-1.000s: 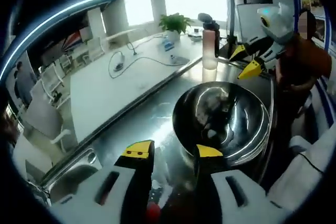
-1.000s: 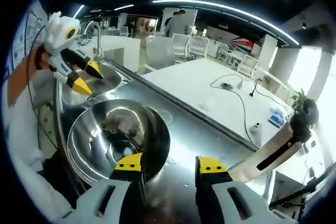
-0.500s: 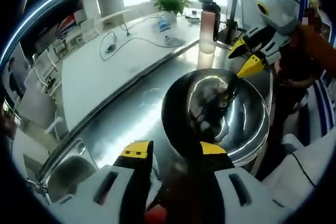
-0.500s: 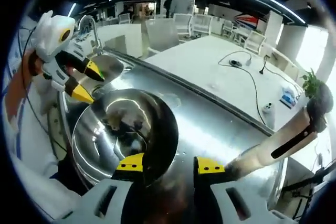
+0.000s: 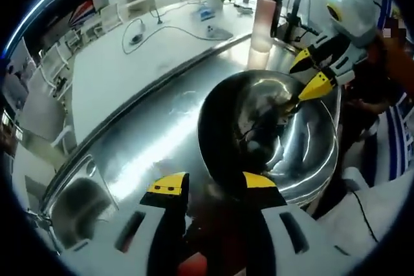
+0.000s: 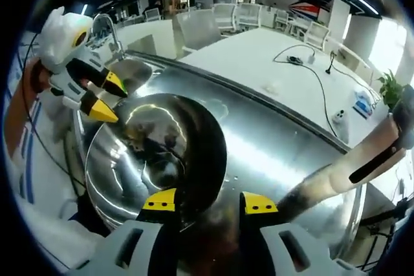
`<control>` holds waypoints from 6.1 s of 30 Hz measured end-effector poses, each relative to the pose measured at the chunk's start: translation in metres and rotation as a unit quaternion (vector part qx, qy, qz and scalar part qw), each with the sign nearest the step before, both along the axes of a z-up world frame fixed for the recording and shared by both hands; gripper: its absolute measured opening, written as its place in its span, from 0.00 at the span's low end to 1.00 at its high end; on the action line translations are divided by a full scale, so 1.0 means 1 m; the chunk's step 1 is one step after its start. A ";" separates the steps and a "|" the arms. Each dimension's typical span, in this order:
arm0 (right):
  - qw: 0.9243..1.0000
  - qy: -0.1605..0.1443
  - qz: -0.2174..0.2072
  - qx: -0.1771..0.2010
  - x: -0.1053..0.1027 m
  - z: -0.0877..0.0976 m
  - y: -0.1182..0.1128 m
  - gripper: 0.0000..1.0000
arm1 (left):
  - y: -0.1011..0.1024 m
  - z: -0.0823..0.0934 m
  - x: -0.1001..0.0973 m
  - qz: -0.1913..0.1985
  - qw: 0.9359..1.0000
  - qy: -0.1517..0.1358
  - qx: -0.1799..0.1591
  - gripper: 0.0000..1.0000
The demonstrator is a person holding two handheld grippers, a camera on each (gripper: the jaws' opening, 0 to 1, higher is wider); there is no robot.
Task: Pick up bowl with dirty water move over sink pour dirty water into sink return bowl to place
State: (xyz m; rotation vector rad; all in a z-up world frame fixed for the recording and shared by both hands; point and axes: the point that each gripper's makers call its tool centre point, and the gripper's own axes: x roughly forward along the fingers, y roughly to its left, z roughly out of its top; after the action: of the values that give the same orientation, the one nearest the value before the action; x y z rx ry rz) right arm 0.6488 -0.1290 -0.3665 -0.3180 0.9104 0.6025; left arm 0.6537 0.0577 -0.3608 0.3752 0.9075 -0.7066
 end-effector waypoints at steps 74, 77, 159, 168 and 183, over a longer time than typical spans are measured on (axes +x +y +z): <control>0.988 0.066 -0.132 -0.036 -0.006 -0.007 0.001 0.00 | 0.009 -0.015 -0.021 0.132 0.984 0.100 0.069 0.00; 0.988 0.064 -0.135 -0.043 -0.006 -0.002 0.003 0.00 | 0.011 -0.008 -0.022 0.130 0.984 0.103 0.064 0.00; 0.995 -0.076 0.066 -0.004 0.052 0.068 0.317 0.00 | 0.293 0.036 -0.060 0.379 0.924 0.037 -0.033 0.00; 0.989 -0.133 0.069 0.007 0.060 0.077 0.347 0.00 | 0.325 0.039 -0.050 0.408 0.912 -0.019 -0.032 0.00; 0.966 -0.242 0.086 0.026 0.068 0.106 0.382 0.00 | 0.361 0.057 -0.044 0.441 0.891 -0.101 -0.035 0.00</control>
State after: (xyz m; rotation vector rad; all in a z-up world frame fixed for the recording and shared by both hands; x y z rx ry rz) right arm 0.7167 0.2533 -0.2603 -0.4762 0.3981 0.6690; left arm 0.6096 0.4192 -0.3042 -0.0546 0.7444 0.1426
